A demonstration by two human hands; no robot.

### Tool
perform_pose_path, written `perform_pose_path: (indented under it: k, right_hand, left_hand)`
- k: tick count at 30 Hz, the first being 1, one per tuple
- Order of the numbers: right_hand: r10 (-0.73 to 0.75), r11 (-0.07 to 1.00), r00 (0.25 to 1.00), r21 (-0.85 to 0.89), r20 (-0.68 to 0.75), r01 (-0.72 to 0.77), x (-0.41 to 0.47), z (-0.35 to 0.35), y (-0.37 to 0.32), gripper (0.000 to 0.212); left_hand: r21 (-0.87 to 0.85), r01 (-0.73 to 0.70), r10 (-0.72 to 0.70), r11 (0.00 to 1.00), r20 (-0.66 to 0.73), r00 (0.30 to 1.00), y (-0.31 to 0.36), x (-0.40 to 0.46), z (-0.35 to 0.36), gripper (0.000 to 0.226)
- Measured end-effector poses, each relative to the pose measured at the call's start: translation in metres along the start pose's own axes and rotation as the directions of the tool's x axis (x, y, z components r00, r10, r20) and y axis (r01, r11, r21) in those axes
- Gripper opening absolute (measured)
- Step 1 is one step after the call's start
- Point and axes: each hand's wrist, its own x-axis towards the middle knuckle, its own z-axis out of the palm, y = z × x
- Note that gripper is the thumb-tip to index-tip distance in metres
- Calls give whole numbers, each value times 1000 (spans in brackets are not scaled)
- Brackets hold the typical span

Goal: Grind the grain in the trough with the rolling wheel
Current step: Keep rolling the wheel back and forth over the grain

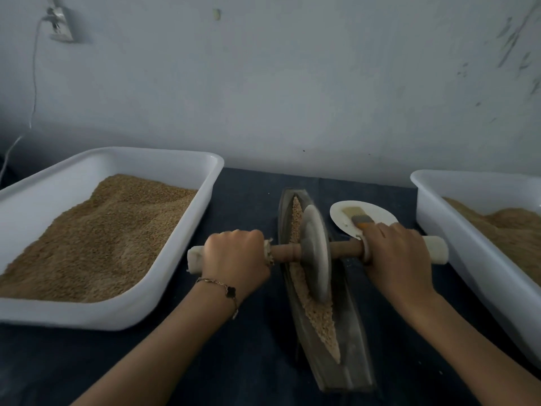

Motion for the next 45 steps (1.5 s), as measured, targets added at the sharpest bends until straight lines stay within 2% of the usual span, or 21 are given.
perform_pose_path:
  k: [5,9,15,17,20,24,33,38,40,42,45]
  right_hand:
    - [-36,999,998,18,-59,37,-12,-5,0,31]
    - [-22,1000,999,20,-25,22,0,5,2,27]
    - [5,1000,997,2,74,-5,30,30,10,8]
    - [7,1000,998,20,63,-8,43,34,10,13]
    - [-28,999,998,-34,62,31,67,36,8,19]
    - [-67,996,996,-56,63,70,88,37,8,16]
    - [17,1000,995,-18,98,-16,75,41,10,9]
    - [22,1000,999,15,29,-23,42,32,5,18]
    - [30,999,999,21,24,-30,30,28,4,12]
    - [34,999,999,12,4,-34,19,25,3,7]
    - [13,1000,998,21,-65,-11,5,16,1,16]
  left_hand:
    - [12,-7,8,1000,-23,1000,0,-16,-2,35]
    - [6,5,-5,1000,-4,1000,0,-4,-2,30]
    - [31,-12,12,999,0,1000,2,39,3,27]
    - [19,-5,5,1000,5,1000,0,51,8,25]
    - [-59,48,-44,997,62,997,-5,65,16,21]
    - [-141,91,-69,986,155,986,-13,82,18,16]
    - [-8,21,-21,1000,15,1000,-4,81,15,24]
    - [56,-22,25,998,-53,998,0,56,15,33]
    - [66,-27,32,997,-80,996,3,47,13,35]
    - [46,-21,26,999,-100,995,4,35,11,33]
    - [10,0,1,1000,-150,989,2,11,13,36]
